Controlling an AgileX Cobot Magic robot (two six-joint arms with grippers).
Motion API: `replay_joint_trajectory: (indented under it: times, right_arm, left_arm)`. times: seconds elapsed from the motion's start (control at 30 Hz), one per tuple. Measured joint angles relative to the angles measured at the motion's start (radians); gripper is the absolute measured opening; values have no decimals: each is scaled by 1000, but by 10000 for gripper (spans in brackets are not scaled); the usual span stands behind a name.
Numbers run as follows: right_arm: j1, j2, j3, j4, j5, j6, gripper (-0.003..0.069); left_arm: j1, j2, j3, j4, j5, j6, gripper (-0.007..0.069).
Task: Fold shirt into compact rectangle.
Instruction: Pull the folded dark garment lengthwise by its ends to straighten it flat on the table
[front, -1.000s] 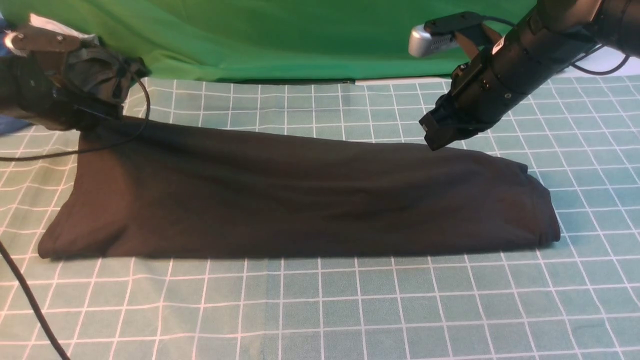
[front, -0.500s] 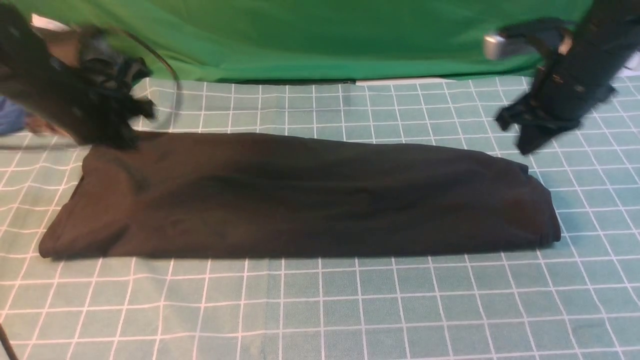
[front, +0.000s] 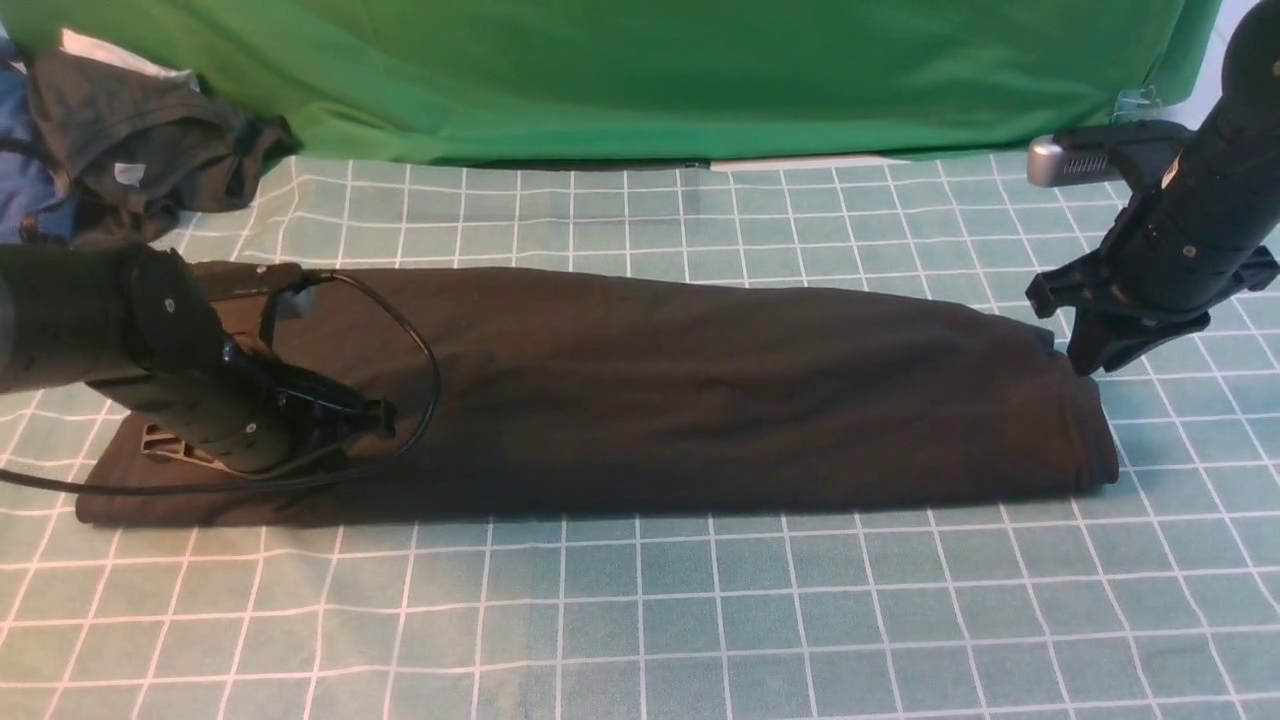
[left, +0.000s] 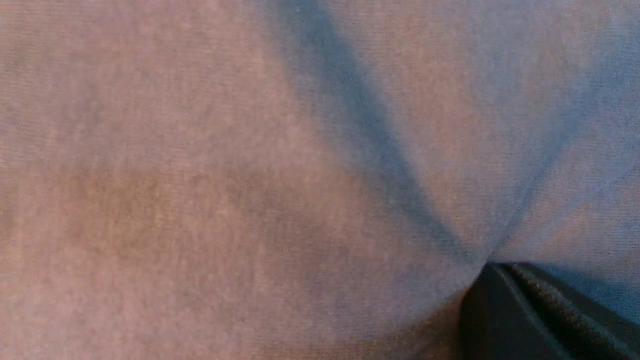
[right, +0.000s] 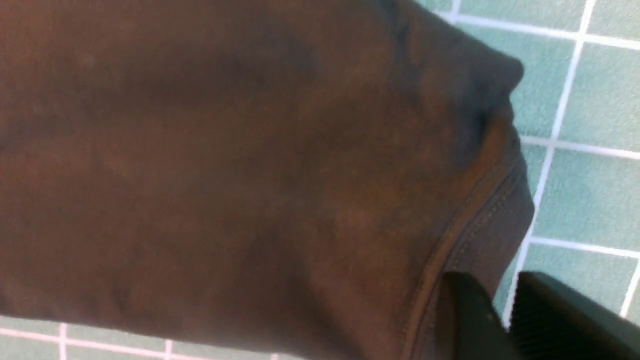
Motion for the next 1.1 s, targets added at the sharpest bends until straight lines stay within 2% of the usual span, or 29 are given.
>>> replay_joint_trajectory:
  times: [0.13,0.2,0.27,0.37,0.6,0.7,0.77,0.87,0.97,1.03,1.1]
  right_arm:
    - [0,0,1,0,-1,4,349]
    - [0,0,1,0,-21,17,501]
    - [0,1,1,0,-42,22,591]
    - [0,22,1,-10,-72,28,647]
    - [0,135,1,-43,-110,75,657]
    - [0,164,1,-40,-114,77,628]
    - [0,165,0,-37,-114,76,566]
    - [1,167,0,-22,-114,42,391]
    - [2,167,0,-12,-104,4,148]
    - [2,167,-4,-12,-94,-26,80]
    - [-5,167,-15,-22,-67,-51,71]
  left_arm:
    - [-1,-30,-2,21,18,-5,0]
    - [1,-82,-6,32,40,-5,0]
    - [1,-146,-11,34,58,-3,0]
    - [1,-255,-12,34,117,-3,0]
    - [1,-480,-12,-2,284,3,0]
    - [1,-551,-12,-31,314,14,0]
    - [1,-607,-12,-58,341,34,0]
    - [1,-669,-12,-104,382,55,0]
    - [1,-718,-12,-131,399,63,0]
    - [1,-747,-12,-138,403,64,0]
    - [1,-772,-12,-140,408,67,0]
